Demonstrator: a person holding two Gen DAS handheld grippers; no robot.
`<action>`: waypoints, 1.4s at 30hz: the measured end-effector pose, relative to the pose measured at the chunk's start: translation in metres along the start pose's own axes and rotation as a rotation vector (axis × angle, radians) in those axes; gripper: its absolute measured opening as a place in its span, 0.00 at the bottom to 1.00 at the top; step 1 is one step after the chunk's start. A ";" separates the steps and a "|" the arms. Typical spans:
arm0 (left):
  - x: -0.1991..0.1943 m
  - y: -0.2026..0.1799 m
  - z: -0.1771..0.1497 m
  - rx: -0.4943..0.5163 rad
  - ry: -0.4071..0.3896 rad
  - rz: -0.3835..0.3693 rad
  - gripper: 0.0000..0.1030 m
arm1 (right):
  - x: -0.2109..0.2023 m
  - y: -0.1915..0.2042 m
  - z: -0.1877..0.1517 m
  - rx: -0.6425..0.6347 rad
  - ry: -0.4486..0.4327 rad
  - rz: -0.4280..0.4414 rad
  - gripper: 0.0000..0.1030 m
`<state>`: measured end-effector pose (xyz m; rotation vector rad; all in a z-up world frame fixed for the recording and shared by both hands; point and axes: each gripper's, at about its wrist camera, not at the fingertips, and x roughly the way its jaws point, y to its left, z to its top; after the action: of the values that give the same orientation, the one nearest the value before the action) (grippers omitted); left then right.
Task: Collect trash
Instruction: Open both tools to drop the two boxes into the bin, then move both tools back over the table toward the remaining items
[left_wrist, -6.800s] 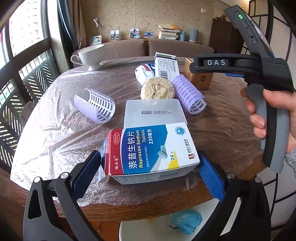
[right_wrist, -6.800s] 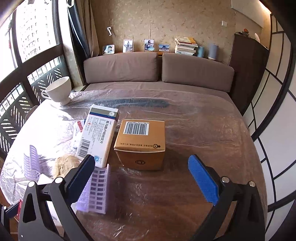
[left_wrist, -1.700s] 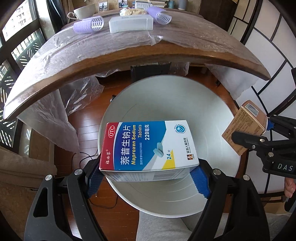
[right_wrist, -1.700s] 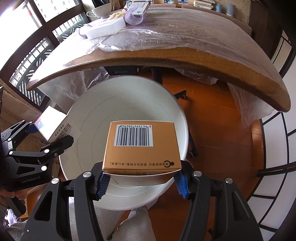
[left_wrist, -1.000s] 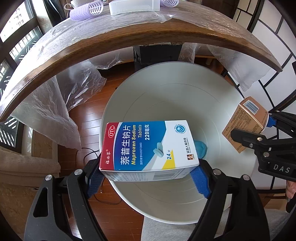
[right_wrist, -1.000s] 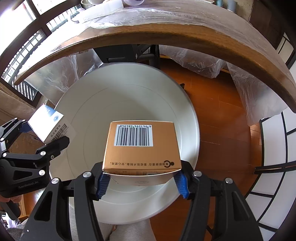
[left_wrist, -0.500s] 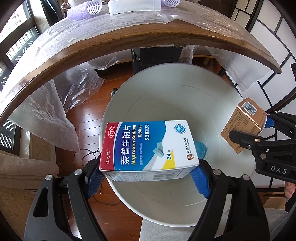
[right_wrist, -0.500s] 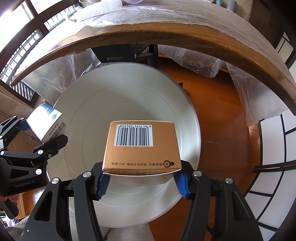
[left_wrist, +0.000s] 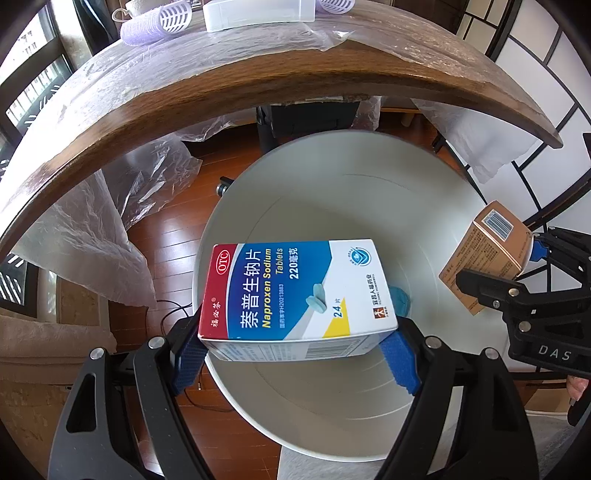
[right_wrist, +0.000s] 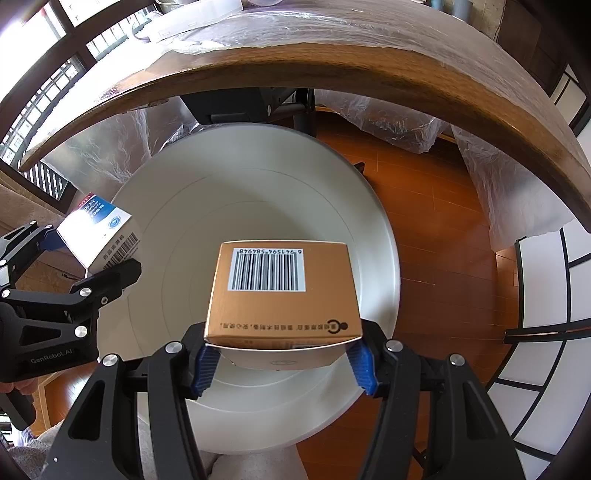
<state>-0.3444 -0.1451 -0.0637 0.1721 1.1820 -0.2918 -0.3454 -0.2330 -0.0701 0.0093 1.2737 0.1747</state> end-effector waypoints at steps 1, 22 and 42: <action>0.000 0.000 0.001 0.002 0.000 0.000 0.79 | 0.000 -0.001 0.000 0.002 0.000 -0.001 0.56; -0.005 0.003 0.000 0.021 -0.031 0.001 0.87 | -0.020 -0.017 -0.004 0.092 -0.048 0.018 0.75; -0.146 0.044 0.030 -0.135 -0.471 0.119 0.98 | -0.185 -0.016 0.017 0.112 -0.567 -0.023 0.96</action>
<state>-0.3551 -0.0923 0.0824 0.0496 0.7182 -0.1357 -0.3792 -0.2721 0.1090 0.1319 0.7158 0.0711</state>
